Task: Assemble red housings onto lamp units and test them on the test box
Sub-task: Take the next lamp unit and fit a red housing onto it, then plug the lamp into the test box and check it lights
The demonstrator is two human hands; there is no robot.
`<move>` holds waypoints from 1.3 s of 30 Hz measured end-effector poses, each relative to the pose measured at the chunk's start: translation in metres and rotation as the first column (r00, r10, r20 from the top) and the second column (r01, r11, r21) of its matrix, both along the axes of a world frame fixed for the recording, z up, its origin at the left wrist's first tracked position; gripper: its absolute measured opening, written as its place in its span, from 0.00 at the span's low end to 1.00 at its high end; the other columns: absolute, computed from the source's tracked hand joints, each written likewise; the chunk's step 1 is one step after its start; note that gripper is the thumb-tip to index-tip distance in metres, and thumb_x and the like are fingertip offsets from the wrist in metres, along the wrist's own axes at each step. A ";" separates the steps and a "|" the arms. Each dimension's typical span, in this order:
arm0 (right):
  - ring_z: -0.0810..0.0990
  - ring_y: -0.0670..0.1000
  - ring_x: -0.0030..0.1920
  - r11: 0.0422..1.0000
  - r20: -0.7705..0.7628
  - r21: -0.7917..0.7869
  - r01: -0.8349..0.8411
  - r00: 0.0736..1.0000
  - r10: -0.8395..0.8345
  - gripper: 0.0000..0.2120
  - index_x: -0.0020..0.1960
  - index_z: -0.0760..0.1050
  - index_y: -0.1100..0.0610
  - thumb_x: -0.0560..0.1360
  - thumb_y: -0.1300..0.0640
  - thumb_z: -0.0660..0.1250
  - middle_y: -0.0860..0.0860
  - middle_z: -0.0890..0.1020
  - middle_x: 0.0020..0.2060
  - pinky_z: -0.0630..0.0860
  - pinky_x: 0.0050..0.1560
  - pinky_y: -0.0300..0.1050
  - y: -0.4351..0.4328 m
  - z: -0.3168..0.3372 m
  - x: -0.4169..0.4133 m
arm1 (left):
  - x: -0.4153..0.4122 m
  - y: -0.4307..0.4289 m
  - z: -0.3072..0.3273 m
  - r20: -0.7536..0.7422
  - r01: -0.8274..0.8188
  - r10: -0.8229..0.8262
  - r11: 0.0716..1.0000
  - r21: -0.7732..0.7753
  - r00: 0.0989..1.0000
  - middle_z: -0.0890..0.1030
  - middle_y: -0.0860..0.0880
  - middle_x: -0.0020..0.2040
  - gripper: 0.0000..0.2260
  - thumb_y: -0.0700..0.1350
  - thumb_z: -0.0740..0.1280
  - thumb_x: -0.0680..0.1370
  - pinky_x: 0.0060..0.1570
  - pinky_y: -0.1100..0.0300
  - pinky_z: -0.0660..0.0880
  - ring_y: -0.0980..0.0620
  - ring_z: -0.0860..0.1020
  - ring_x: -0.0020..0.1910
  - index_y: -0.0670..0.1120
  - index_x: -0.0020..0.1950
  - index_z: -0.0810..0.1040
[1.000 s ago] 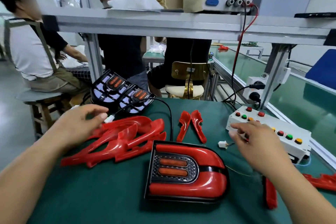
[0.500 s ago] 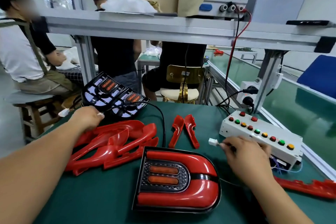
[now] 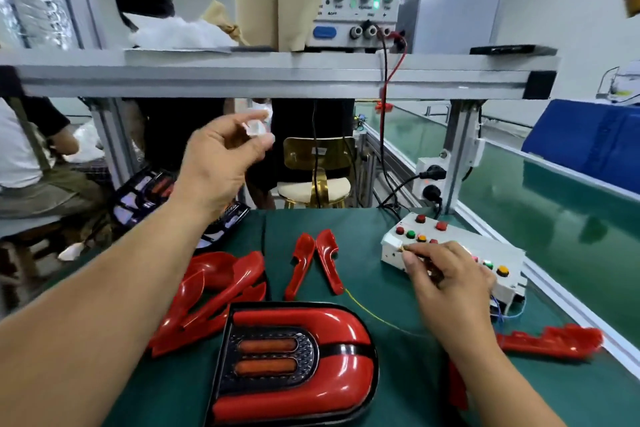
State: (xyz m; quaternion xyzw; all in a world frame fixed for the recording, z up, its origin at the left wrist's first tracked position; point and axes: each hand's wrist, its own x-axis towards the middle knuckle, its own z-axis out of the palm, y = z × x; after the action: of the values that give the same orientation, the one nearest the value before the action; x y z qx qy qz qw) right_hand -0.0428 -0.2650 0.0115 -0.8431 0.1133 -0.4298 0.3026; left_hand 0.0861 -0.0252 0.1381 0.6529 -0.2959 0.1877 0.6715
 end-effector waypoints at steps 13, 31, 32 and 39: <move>0.77 0.45 0.48 0.990 0.197 0.104 -0.096 0.978 0.074 0.04 0.41 0.76 0.38 0.72 0.48 0.67 0.40 0.77 0.40 0.59 0.54 0.48 -0.005 0.013 -0.006 | -0.023 -0.094 -0.063 0.161 0.063 -0.228 0.740 0.670 0.960 0.80 0.54 0.39 0.11 0.41 0.79 0.68 0.42 0.75 0.69 0.63 0.75 0.37 0.49 0.46 0.82; 0.74 0.48 0.47 0.993 0.030 -0.119 0.007 1.000 -0.003 0.06 0.42 0.82 0.47 0.72 0.49 0.66 0.46 0.75 0.39 0.50 0.46 0.43 -0.007 0.009 -0.004 | -0.025 -0.093 -0.058 0.260 -0.056 -0.394 0.460 0.886 0.881 0.74 0.58 0.40 0.17 0.49 0.64 0.80 0.45 0.76 0.63 0.63 0.70 0.40 0.48 0.69 0.76; 0.74 0.48 0.47 0.992 0.027 -0.129 -0.003 1.000 0.006 0.05 0.42 0.82 0.47 0.72 0.50 0.67 0.46 0.75 0.39 0.50 0.46 0.43 -0.006 0.009 -0.004 | -0.026 -0.093 -0.058 0.263 -0.057 -0.408 0.451 0.891 0.874 0.75 0.55 0.41 0.17 0.49 0.64 0.80 0.44 0.75 0.63 0.62 0.70 0.41 0.48 0.69 0.76; 0.71 0.44 0.48 0.994 0.000 -0.021 -0.105 0.994 0.105 0.05 0.41 0.81 0.49 0.75 0.56 0.71 0.39 0.72 0.39 0.51 0.48 0.43 -0.003 0.007 -0.001 | -0.033 -0.095 -0.066 0.249 -0.041 -0.424 0.442 0.896 0.871 0.80 0.46 0.45 0.14 0.49 0.62 0.81 0.44 0.69 0.66 0.57 0.70 0.43 0.42 0.57 0.81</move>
State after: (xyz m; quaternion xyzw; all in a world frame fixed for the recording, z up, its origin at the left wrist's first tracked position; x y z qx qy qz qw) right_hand -0.0441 -0.2685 0.0181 -0.8507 0.0641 -0.4151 0.3160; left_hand 0.0530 -0.1204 0.0725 0.8035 -0.5667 0.0699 0.1686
